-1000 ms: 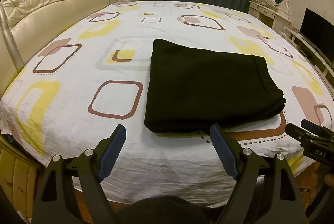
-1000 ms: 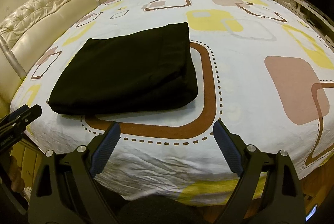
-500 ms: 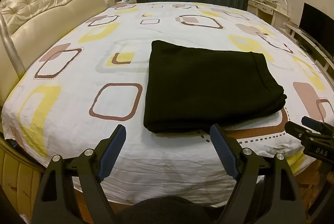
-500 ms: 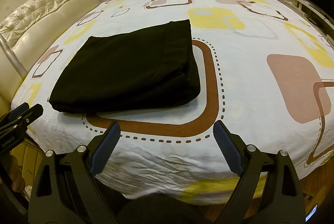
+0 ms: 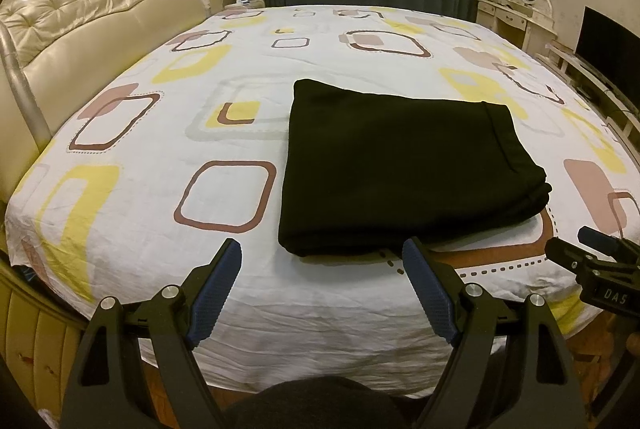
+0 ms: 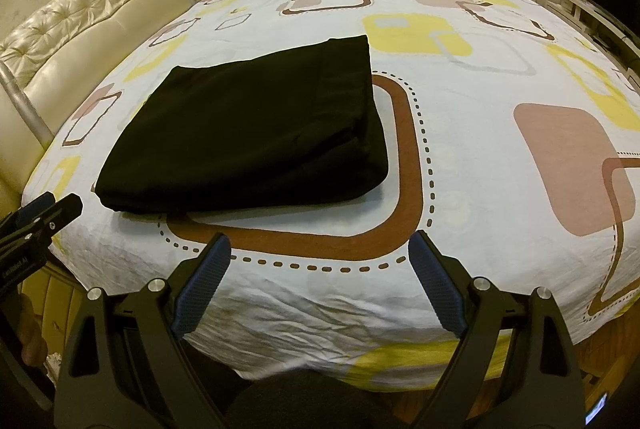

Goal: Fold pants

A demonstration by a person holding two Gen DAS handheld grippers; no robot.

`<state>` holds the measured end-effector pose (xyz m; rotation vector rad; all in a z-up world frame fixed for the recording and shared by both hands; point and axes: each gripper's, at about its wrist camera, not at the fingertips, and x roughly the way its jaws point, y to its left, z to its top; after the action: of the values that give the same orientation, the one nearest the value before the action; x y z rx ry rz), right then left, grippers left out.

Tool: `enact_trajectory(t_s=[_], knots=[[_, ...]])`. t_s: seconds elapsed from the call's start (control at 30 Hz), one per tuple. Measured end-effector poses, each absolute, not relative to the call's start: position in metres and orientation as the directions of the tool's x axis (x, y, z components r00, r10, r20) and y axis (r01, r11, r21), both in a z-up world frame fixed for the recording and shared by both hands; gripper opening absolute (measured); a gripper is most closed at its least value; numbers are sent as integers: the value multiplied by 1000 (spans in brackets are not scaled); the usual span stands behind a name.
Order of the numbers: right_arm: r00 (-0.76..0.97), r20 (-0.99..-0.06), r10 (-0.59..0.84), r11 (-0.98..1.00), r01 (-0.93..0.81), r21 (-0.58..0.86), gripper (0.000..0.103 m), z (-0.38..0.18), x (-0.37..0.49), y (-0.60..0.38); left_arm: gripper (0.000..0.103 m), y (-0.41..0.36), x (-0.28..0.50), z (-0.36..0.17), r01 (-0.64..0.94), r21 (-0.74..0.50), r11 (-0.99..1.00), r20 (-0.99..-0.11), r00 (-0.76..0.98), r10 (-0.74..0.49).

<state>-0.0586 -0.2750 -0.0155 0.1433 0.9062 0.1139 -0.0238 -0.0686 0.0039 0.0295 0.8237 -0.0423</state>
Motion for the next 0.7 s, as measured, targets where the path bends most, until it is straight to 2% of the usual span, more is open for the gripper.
enact_trajectory(t_s=[0.2,0.3,0.4,0.6,0.7], knots=[[608,-777,161,984,-41,172,90,-17,-58,-275,82,-70,-24,5,54,18,998,-731,682,-24],[607,-778,162,984,-42,172,90,-17,-58,-275,88,-70,-25,8,51,8,999,-726,687,-29],[607,-778,165,984,-46,173,90,-18,-59,-275,90,-71,-28,10,10,83,997,-716,696,52],[607,-777,167,984,-53,169,90,-18,-59,-273,90,-72,-36,21,60,42,997,-673,740,-16],[610,-774,167,984,-50,173,90,-17,-59,-274,90,-72,-32,17,71,36,997,-698,715,-25]])
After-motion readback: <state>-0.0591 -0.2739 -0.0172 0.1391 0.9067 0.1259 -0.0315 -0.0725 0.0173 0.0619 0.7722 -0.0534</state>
